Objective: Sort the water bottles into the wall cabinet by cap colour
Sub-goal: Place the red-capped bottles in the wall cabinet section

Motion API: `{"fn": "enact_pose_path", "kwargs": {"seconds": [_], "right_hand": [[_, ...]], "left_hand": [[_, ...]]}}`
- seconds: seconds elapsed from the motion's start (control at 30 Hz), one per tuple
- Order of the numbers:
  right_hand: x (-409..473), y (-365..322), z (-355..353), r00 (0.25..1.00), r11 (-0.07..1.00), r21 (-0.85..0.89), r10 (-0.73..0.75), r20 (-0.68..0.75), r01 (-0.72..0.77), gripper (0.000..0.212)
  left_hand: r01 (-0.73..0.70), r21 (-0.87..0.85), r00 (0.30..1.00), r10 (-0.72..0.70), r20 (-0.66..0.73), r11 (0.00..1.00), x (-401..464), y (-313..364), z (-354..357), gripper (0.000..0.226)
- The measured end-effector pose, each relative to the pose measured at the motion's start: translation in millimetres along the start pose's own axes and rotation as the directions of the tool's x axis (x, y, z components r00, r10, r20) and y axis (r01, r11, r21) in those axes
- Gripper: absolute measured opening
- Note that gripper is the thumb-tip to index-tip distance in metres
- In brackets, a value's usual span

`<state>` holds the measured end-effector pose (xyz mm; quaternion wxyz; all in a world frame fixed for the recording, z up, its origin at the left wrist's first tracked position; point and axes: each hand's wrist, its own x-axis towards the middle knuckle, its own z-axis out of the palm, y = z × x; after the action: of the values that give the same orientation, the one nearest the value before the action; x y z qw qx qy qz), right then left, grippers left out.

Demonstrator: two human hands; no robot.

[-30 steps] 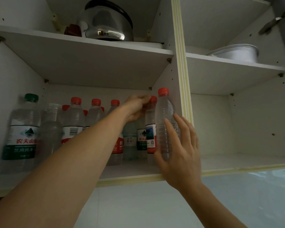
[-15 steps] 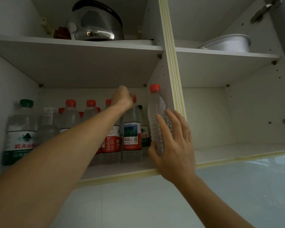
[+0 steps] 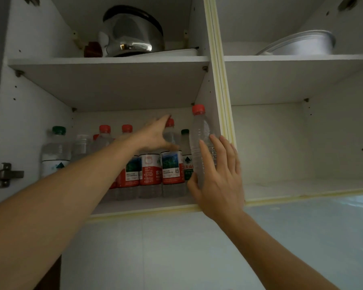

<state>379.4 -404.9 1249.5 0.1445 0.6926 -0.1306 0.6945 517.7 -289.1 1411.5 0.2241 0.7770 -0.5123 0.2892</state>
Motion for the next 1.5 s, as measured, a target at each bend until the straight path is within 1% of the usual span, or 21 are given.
{"fn": "enact_pose_path", "kwargs": {"seconds": [0.07, 0.13, 0.3, 0.4, 0.53, 0.63, 0.73, 0.8, 0.9, 1.0, 1.1, 1.2, 1.3, 1.43, 1.5], "right_hand": [[-1, 0, -2, 1.0, 1.0, 0.009, 0.0, 0.01, 0.0, 0.072], [-2, 0, -2, 1.0, 1.0, 0.016, -0.002, 0.013, 0.001, 0.071], [2, 1, -2, 1.0, 0.999, 0.036, -0.014, 0.013, 0.014, 0.072], [6, 0, -6, 0.999, 0.999, 0.038, -0.023, 0.031, 0.021, 0.072], [6, 2, -17, 0.99, 0.998, -0.012, -0.065, 0.124, 0.067, 0.074], [11, 9, -32, 0.962, 0.98, -0.122, -0.124, 0.244, 0.158, 0.079], [24, 13, -51, 0.91, 0.943, -0.181, -0.201, 0.364, 0.28, 0.091], [34, 15, -63, 0.86, 0.912, -0.202, -0.238, 0.451, 0.358, 0.1], [52, 20, -71, 0.784, 0.865, -0.243, -0.236, 0.574, 0.438, 0.111], [67, 21, -70, 0.733, 0.826, -0.272, -0.226, 0.642, 0.493, 0.121], [70, 21, -69, 0.71, 0.781, -0.319, -0.214, 0.671, 0.537, 0.128], [70, 21, -68, 0.708, 0.737, -0.373, -0.198, 0.678, 0.564, 0.131], [70, 13, -63, 0.702, 0.686, -0.424, -0.181, 0.688, 0.592, 0.129], [69, 1, -52, 0.68, 0.568, -0.497, -0.159, 0.716, 0.656, 0.125], [69, -3, -44, 0.676, 0.54, -0.518, -0.136, 0.724, 0.663, 0.122]], "left_hand": [[-0.024, 0.12, 1.0, 0.022, 0.021, 0.993, -12, -3, 5, 0.132], [-0.051, 0.185, 0.998, 0.044, 0.039, 0.981, -22, -7, 18, 0.139], [-0.029, 0.301, 0.999, 0.024, 0.02, 0.953, -33, -25, 52, 0.137], [-0.025, 0.285, 1.0, 0.028, -0.005, 0.958, -34, -30, 58, 0.133], [-0.028, 0.315, 0.997, 0.047, -0.053, 0.949, -30, -36, 58, 0.13], [-0.073, 0.352, 0.992, 0.105, -0.073, 0.933, -29, -42, 65, 0.132], [-0.09, 0.34, 0.989, 0.125, -0.083, 0.936, -29, -46, 71, 0.13], [-0.095, 0.325, 0.988, 0.13, -0.087, 0.941, -30, -48, 75, 0.128], [-0.119, 0.297, 0.979, 0.163, -0.125, 0.947, -33, -55, 83, 0.124], [-0.142, 0.318, 0.964, 0.204, -0.171, 0.937, -34, -62, 88, 0.12], [-0.175, 0.324, 0.956, 0.239, -0.171, 0.93, -33, -63, 90, 0.12], [-0.198, 0.325, 0.95, 0.263, -0.168, 0.925, -34, -64, 91, 0.12], [-0.187, 0.328, 0.955, 0.249, -0.159, 0.926, -34, -65, 90, 0.122], [-0.179, 0.325, 0.96, 0.237, -0.149, 0.928, -36, -61, 89, 0.125], [-0.166, 0.305, 0.963, 0.222, -0.156, 0.938, -38, -61, 87, 0.125]]}}
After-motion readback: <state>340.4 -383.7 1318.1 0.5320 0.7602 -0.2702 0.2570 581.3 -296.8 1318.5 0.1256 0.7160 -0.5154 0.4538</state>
